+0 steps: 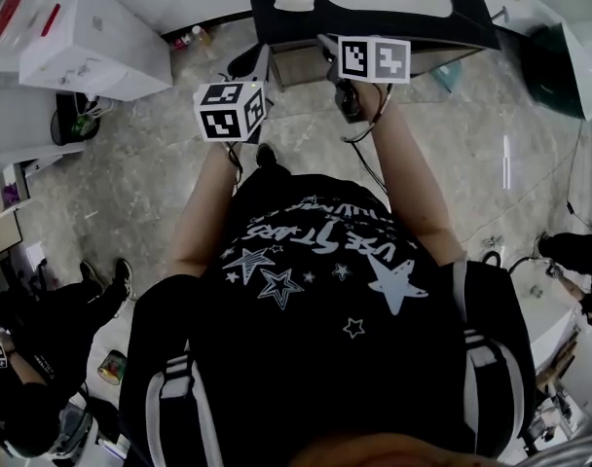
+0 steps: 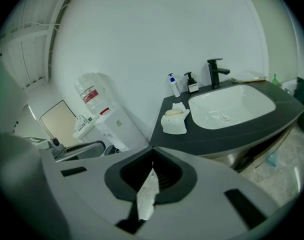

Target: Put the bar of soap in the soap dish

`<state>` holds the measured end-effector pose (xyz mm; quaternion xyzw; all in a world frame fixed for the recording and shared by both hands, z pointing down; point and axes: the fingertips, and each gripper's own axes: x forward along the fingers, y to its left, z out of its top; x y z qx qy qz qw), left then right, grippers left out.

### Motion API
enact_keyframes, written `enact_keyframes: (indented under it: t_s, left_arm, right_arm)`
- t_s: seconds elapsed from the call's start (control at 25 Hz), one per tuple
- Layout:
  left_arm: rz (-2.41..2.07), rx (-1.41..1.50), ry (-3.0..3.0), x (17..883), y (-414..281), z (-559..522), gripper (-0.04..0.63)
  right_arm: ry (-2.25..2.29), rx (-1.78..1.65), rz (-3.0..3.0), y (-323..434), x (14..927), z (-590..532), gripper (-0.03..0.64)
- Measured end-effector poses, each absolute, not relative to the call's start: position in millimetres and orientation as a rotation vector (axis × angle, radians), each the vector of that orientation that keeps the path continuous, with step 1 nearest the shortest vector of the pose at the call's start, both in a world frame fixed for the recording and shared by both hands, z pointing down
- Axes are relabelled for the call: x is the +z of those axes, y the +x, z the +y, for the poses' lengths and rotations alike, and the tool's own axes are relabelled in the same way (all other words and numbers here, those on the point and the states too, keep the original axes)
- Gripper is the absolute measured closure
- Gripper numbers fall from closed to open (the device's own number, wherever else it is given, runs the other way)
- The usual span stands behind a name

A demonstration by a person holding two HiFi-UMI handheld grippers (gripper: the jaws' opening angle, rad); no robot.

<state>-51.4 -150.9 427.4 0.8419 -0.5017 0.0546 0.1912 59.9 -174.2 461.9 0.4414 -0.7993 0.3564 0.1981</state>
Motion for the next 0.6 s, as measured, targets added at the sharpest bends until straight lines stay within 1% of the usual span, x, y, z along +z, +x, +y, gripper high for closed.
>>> enact_keyframes:
  t_s: [0.36,0.6]
  left_arm:
    - [-1.468,0.176,2.391,414.7,7.0,-90.1,0.584]
    - [-1.514,0.145,2.375,407.8,33.9,-39.5,0.584]
  right_arm:
    - [1.101,0.872,-2.365,94.7,443.3,-112.0,0.611]
    - [1.029,0.800,-2.405,116.4,435.5,-59.2,0.611]
